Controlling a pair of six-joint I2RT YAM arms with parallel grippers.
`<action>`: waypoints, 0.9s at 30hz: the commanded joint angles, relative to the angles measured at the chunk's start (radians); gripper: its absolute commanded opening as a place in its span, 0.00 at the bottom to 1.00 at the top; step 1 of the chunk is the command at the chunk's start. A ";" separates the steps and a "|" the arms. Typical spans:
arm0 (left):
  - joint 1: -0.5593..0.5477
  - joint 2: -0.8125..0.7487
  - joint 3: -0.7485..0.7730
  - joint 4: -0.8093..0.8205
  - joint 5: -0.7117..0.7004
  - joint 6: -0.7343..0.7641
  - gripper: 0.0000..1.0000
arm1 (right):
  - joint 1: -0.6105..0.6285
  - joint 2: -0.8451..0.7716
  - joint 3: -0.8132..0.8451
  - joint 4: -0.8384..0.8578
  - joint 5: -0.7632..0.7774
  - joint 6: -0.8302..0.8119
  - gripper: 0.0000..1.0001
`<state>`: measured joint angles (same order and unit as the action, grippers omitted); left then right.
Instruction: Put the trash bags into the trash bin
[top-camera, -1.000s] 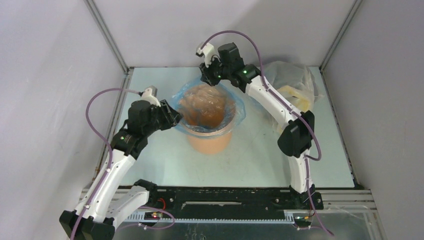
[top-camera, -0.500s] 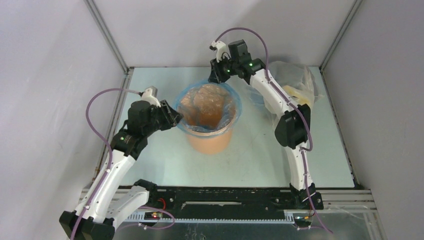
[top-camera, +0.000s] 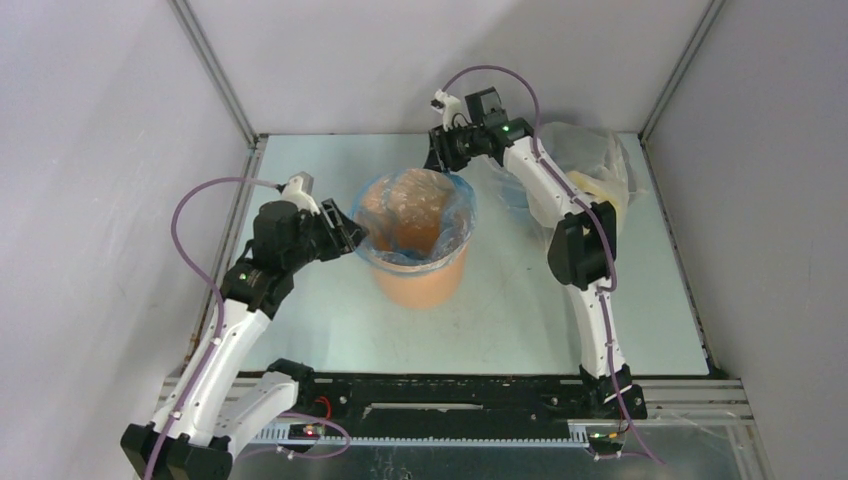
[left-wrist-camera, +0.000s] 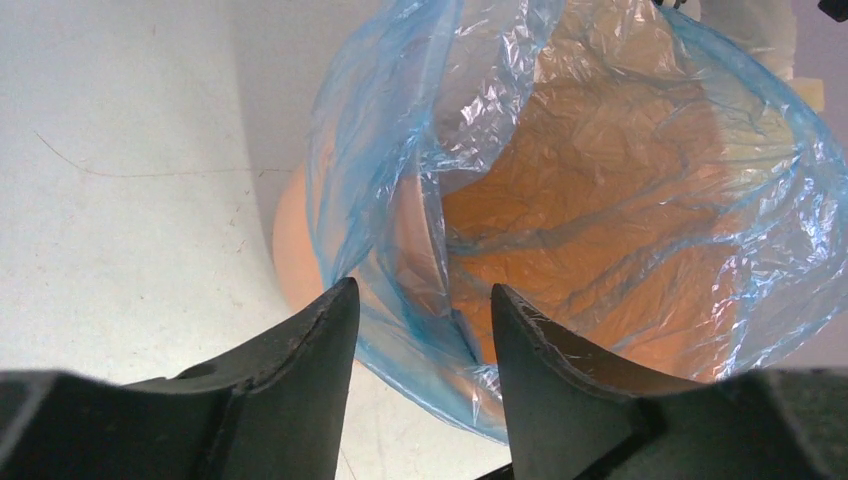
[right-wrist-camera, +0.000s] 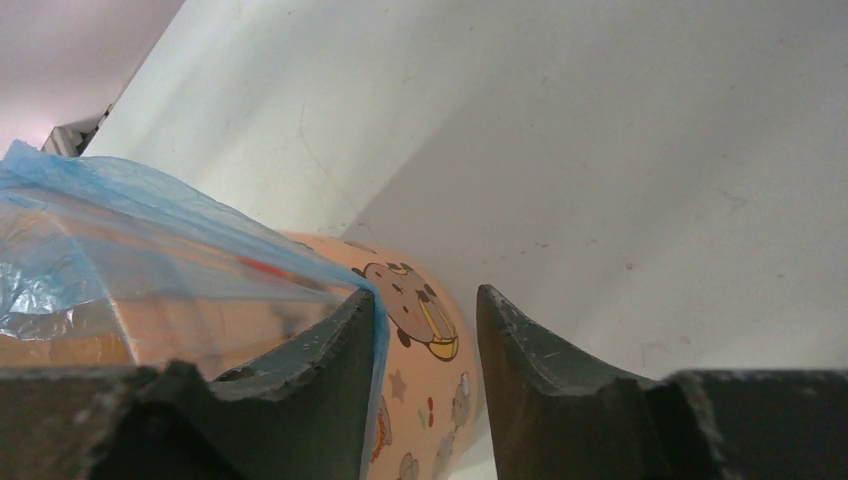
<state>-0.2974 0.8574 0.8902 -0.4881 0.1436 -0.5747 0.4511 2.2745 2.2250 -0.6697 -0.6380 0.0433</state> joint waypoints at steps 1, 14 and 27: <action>0.065 -0.026 0.031 0.005 0.110 0.013 0.61 | -0.015 -0.062 0.082 -0.010 -0.025 0.026 0.49; 0.320 -0.052 0.045 0.133 0.430 -0.070 0.72 | -0.007 -0.315 0.023 -0.104 0.187 0.034 0.91; 0.360 0.120 0.074 0.197 0.545 0.095 0.56 | 0.139 -0.521 -0.163 -0.287 0.405 -0.005 0.60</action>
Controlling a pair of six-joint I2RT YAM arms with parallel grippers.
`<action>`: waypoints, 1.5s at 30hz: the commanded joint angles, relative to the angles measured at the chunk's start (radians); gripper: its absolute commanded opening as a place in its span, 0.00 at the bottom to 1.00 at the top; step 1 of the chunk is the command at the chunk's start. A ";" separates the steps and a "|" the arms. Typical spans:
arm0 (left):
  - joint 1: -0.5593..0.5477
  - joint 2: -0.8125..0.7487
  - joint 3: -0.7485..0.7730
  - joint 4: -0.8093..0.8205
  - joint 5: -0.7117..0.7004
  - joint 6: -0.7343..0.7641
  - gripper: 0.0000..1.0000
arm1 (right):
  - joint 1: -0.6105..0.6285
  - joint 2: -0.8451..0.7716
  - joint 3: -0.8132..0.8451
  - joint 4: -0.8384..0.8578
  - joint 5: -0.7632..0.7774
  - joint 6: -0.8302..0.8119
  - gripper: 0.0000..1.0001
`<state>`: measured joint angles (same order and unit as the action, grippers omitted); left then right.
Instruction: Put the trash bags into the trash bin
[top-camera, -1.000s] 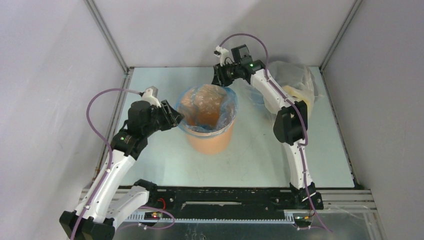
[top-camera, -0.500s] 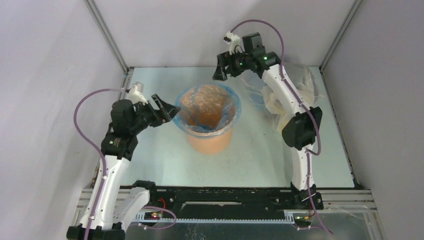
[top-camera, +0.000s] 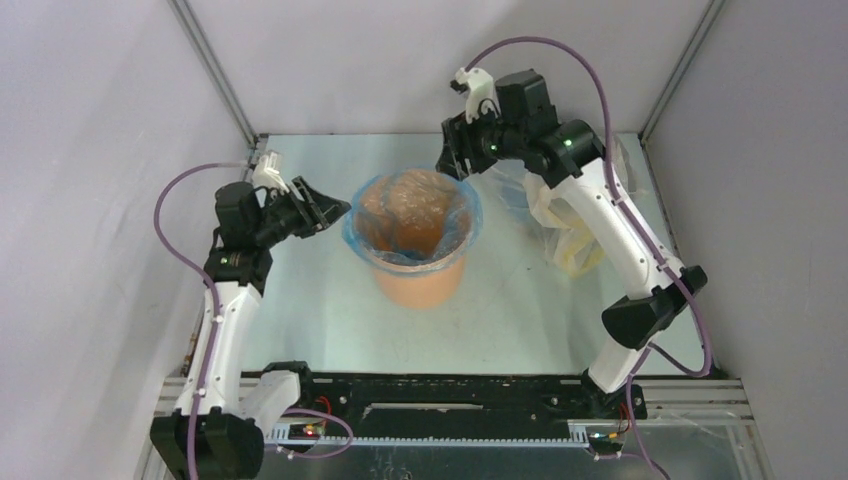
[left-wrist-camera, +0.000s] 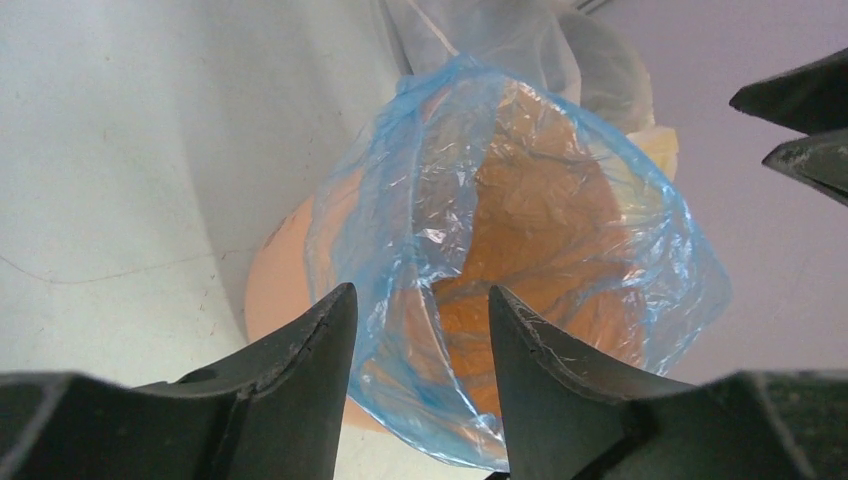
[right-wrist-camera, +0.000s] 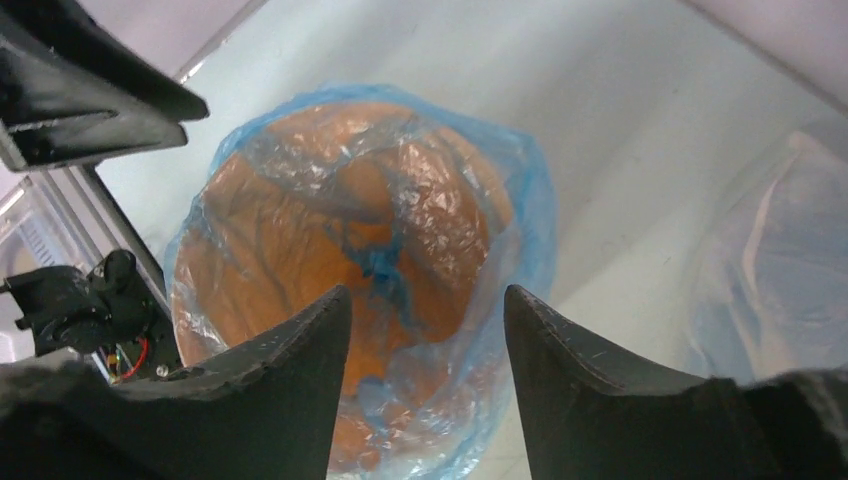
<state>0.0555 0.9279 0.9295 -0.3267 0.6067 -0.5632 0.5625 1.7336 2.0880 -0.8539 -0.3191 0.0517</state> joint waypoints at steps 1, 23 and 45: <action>0.007 0.062 0.038 0.035 0.094 0.086 0.55 | 0.033 0.028 -0.027 -0.126 0.097 -0.019 0.59; 0.008 0.124 0.060 -0.049 -0.002 0.161 0.49 | 0.017 0.021 -0.133 -0.104 0.130 -0.039 0.52; 0.007 0.174 0.024 0.003 0.044 0.103 0.20 | -0.040 -0.070 -0.229 -0.027 0.047 -0.001 0.12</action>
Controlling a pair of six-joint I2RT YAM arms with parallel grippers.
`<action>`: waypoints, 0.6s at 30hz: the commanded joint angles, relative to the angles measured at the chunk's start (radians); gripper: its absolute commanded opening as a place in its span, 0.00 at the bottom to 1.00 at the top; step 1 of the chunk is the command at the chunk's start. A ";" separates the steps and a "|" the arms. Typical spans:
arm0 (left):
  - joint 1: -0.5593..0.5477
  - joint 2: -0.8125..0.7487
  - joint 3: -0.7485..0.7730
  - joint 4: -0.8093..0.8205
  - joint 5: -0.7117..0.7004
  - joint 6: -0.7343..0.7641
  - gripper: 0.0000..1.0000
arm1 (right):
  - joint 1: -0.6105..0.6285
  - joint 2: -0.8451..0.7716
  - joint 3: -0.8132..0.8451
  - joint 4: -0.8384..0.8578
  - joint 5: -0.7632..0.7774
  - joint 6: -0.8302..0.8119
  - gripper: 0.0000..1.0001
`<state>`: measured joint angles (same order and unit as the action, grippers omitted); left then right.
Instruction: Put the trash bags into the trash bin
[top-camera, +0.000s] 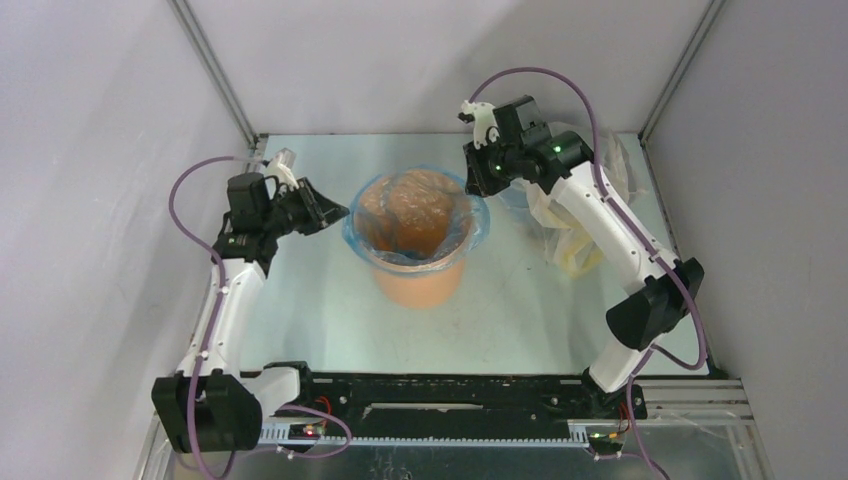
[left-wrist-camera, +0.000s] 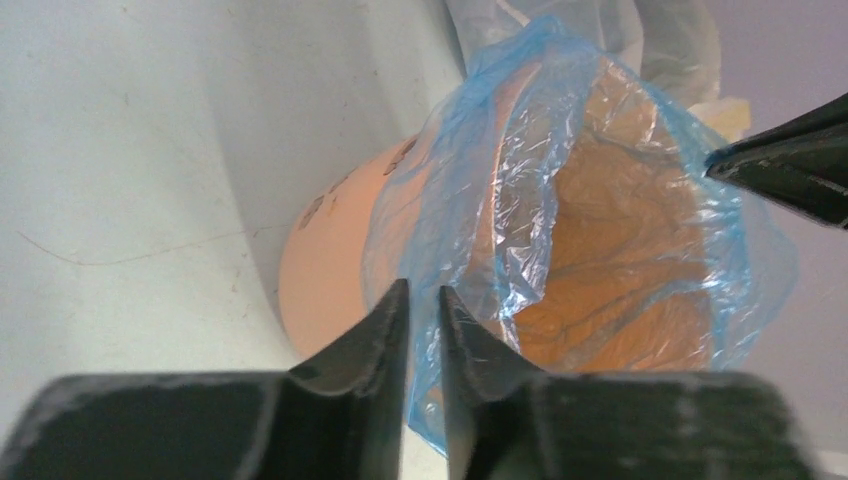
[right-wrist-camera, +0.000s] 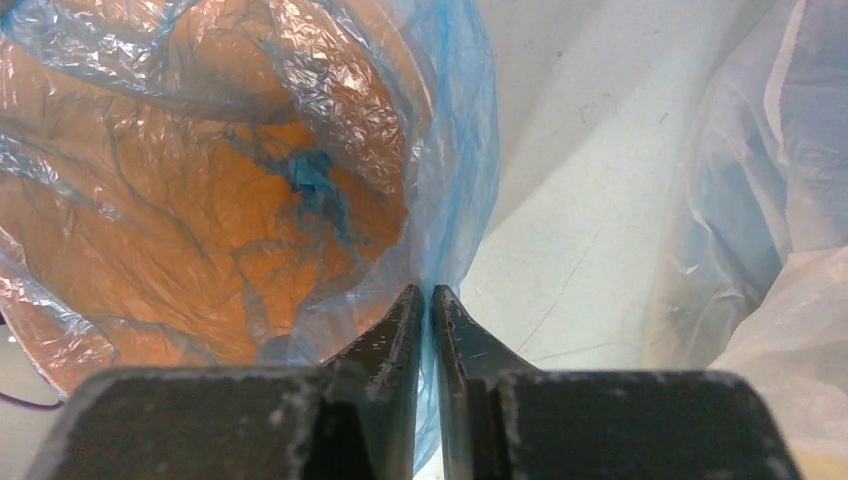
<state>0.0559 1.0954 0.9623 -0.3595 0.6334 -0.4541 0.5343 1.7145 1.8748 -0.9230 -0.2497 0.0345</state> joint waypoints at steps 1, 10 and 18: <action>0.007 0.011 -0.010 0.036 0.011 -0.007 0.15 | -0.014 -0.053 -0.020 0.045 -0.026 0.016 0.10; 0.006 0.038 -0.050 0.062 -0.033 -0.059 0.00 | -0.081 -0.066 -0.098 0.102 -0.067 0.076 0.00; 0.005 0.036 -0.099 0.094 -0.044 -0.084 0.00 | -0.126 -0.048 -0.190 0.141 -0.146 0.090 0.08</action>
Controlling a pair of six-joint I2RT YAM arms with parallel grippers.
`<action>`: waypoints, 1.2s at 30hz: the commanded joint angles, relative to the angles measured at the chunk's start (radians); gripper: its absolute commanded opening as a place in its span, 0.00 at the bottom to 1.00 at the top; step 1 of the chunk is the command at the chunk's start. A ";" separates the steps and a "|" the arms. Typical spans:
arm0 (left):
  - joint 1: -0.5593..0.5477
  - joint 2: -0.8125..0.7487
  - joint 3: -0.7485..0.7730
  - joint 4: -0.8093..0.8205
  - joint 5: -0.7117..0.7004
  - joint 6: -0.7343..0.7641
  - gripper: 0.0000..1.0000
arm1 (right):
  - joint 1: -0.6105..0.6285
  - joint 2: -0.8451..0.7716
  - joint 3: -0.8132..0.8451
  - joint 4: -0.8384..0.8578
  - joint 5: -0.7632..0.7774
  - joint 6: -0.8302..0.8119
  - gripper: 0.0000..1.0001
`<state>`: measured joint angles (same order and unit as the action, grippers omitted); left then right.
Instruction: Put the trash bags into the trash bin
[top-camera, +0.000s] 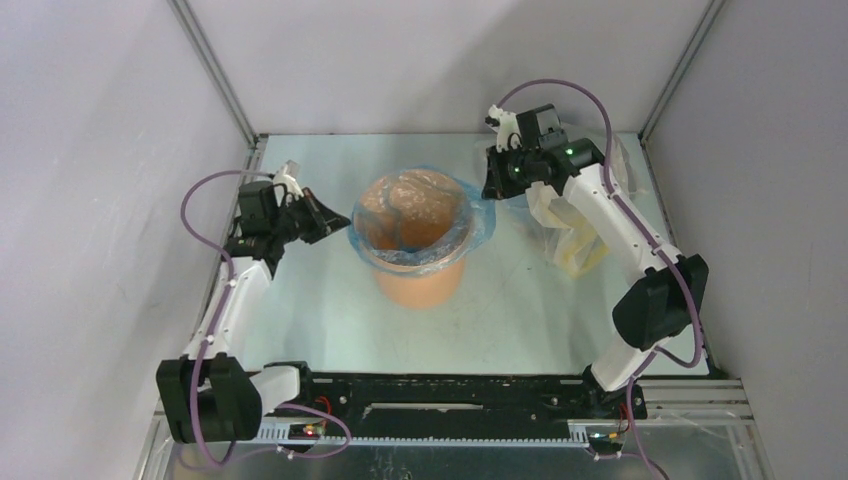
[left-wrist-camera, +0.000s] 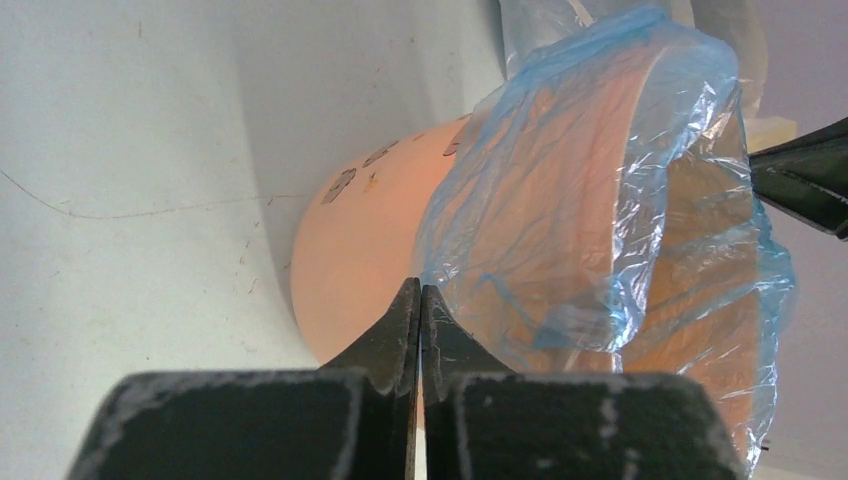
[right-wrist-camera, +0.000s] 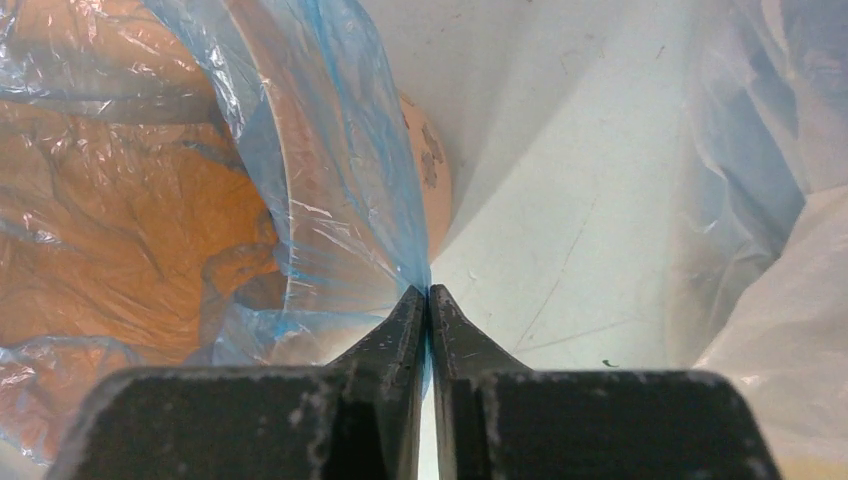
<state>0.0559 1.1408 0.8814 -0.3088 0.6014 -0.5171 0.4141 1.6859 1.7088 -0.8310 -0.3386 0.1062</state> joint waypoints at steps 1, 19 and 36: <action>0.003 -0.013 -0.026 0.043 -0.018 -0.021 0.00 | -0.006 -0.017 -0.037 0.051 -0.061 0.018 0.10; -0.034 -0.089 -0.136 0.097 -0.105 -0.057 0.00 | -0.072 -0.285 -0.322 0.237 -0.023 0.118 0.54; -0.034 -0.143 -0.115 0.086 -0.144 -0.048 0.00 | 0.042 -0.522 -0.544 0.370 -0.017 0.364 0.82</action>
<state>0.0246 1.0035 0.7406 -0.2462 0.4652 -0.5682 0.4286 1.1542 1.1702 -0.5434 -0.3847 0.3626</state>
